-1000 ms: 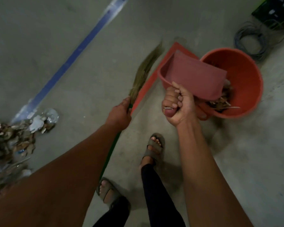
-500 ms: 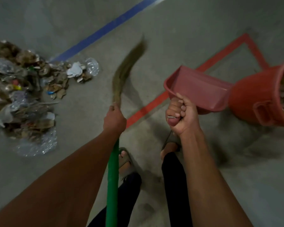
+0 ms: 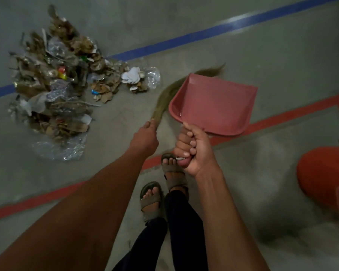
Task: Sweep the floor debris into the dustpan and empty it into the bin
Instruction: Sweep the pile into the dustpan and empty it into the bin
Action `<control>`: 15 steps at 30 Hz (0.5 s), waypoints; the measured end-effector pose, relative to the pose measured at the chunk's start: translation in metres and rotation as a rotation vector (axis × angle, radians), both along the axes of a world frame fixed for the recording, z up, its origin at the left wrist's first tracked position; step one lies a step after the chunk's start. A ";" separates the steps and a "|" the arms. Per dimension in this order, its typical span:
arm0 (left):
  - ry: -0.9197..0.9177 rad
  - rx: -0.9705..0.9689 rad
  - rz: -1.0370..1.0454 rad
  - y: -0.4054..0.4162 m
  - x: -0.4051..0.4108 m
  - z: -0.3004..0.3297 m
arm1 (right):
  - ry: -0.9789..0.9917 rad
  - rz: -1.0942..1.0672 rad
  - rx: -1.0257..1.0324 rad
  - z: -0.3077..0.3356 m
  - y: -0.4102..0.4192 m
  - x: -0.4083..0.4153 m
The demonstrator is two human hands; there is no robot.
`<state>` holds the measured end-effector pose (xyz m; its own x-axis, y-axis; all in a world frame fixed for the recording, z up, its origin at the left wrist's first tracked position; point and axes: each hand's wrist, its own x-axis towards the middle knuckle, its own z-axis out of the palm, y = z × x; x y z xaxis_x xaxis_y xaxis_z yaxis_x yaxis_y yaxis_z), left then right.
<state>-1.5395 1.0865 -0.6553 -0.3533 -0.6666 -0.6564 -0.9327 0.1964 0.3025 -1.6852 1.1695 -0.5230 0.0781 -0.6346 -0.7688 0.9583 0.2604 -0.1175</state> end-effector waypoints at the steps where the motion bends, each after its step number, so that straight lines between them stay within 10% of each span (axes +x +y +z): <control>1: -0.001 -0.020 0.087 -0.005 0.005 -0.007 | 0.006 0.028 0.005 -0.007 -0.004 0.004; 6: 0.066 -0.183 0.427 -0.010 0.025 -0.021 | 0.082 0.108 0.079 -0.027 -0.016 0.013; 15: 0.171 -0.171 0.340 -0.034 0.030 -0.057 | 0.133 0.295 0.106 -0.043 -0.063 0.031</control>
<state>-1.5093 1.0528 -0.7127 -0.1889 -0.8583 -0.4770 -0.8922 -0.0530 0.4486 -1.6540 1.1061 -0.5658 0.1411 -0.5155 -0.8452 0.8182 0.5414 -0.1937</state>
